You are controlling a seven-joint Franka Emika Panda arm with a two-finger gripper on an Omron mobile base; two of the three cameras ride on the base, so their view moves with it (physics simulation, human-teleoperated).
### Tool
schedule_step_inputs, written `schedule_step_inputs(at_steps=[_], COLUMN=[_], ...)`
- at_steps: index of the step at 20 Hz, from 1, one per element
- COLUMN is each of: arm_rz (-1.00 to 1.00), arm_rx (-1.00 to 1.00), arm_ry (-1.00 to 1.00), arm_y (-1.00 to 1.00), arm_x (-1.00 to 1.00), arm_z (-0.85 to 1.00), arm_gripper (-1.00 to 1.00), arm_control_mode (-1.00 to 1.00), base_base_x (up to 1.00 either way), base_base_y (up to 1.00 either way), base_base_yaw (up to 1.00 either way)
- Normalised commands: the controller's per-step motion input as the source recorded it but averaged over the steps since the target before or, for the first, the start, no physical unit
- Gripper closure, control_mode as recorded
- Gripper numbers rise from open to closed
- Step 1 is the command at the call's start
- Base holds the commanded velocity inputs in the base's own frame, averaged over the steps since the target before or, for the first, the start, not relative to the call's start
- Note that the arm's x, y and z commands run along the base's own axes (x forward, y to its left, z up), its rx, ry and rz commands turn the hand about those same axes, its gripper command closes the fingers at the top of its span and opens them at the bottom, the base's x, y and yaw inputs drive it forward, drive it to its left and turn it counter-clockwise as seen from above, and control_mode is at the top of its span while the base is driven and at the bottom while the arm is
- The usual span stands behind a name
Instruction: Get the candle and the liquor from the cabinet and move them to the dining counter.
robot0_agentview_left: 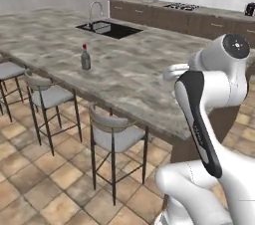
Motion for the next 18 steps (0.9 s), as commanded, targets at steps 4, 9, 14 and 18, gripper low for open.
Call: schedule_step_inputs(at_steps=[4, 9, 14, 18], arm_rz=[0.00, 0.00, 0.00, 0.00], arm_rx=[0.00, 0.00, 0.00, 0.00], arm_ry=[0.00, 0.00, 0.00, 0.00], arm_y=[0.00, 0.00, 0.00, 0.00], arm_x=[0.00, 0.00, 0.00, 0.00], arm_z=[0.00, 0.00, 0.00, 0.00], arm_gripper=[1.00, 1.00, 1.00, 1.00], arm_control_mode=[1.00, 1.00, 1.00, 1.00], base_base_x=[0.38, 0.08, 0.09, 0.17], base_base_y=[1.00, 1.00, 0.97, 0.92], base_base_yaw=[-0.45, -0.44, -0.42, -0.42])
